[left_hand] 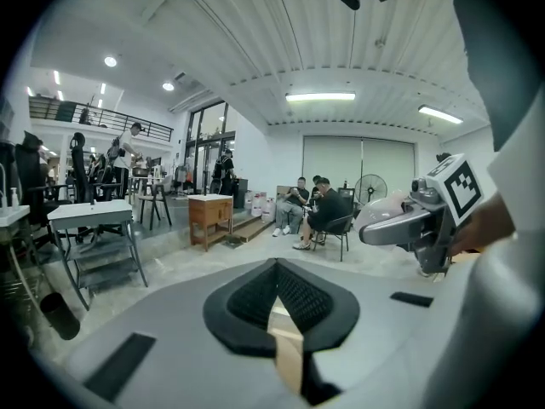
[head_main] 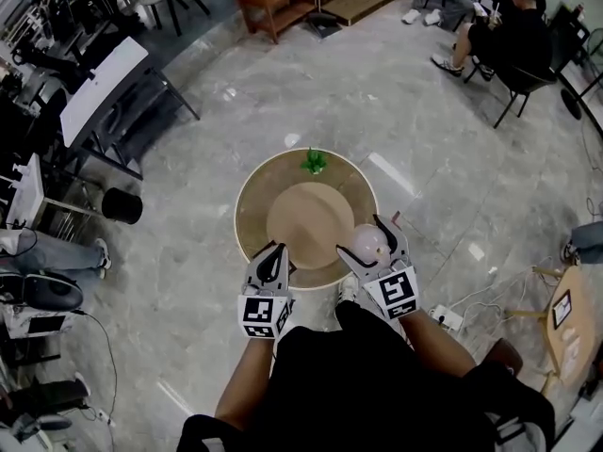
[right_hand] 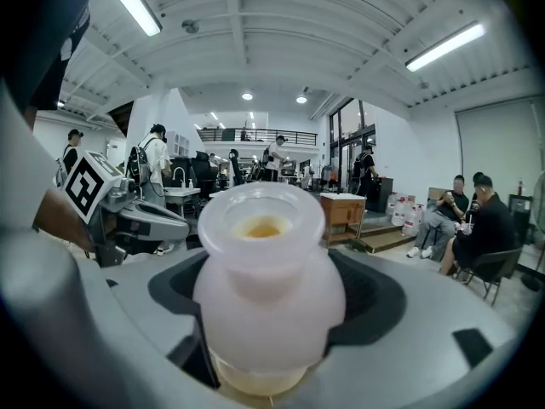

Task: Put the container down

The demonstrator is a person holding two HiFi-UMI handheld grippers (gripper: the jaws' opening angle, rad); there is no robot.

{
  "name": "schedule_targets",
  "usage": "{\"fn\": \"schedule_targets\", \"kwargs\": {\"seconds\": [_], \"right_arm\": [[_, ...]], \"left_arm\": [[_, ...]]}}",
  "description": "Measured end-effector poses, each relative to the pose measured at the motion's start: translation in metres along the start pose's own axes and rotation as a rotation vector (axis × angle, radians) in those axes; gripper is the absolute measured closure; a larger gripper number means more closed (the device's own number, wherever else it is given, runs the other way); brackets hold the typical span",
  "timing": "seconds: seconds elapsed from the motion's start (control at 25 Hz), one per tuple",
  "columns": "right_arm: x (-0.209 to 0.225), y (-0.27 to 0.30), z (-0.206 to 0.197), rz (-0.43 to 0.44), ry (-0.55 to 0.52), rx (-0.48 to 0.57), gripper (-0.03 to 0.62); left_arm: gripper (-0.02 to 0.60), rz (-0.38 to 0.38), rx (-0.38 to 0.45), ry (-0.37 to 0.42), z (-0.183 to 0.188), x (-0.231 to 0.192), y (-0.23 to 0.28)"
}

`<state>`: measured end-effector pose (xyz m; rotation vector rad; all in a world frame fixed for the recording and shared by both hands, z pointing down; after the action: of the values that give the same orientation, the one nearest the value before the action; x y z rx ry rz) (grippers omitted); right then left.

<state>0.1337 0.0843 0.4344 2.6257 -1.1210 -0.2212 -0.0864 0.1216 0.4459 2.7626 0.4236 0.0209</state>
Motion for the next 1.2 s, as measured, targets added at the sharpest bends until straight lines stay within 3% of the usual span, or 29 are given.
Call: {"fn": "schedule_targets", "kwargs": {"seconds": [0.24,0.44,0.64,0.88,1.08,1.2], "right_arm": [[0.023,0.033,-0.003,0.038,-0.003,-0.027,0.183],[0.03,0.067,-0.02,0.048,-0.004,-0.062,0.183],[0.043,0.113,-0.044,0.049,0.015,-0.098,0.183],[0.057,0.171,-0.09,0.039,0.023,-0.146,0.183],[0.063,0.205,-0.135,0.03,0.058,-0.207,0.183],[0.066,0.221,-0.162,0.025,0.062,-0.23,0.183]], "left_arm": [[0.589,0.006,-0.009,0.08,0.002,-0.012,0.033],[0.589,-0.001,-0.031,0.048,-0.011,-0.03,0.057],[0.589,0.045,-0.054,-0.009,-0.034,-0.058,0.085],[0.589,0.071,-0.095,-0.047,-0.068,-0.093,0.123],[0.589,0.022,-0.132,0.048,-0.098,-0.111,0.155],[0.589,-0.01,-0.141,0.042,-0.115,-0.123,0.176]]}}
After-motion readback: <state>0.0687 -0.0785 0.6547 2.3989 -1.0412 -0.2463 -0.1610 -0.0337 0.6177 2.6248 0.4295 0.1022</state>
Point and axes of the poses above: the fingertips, and each gripper's own axes: y forward along the fingers, x to its right, z out of its top, the point moved 7 cm from there along -y, backward along the fingers, and after that the axes turned 5 degrees about z, right-handed, at the moved point
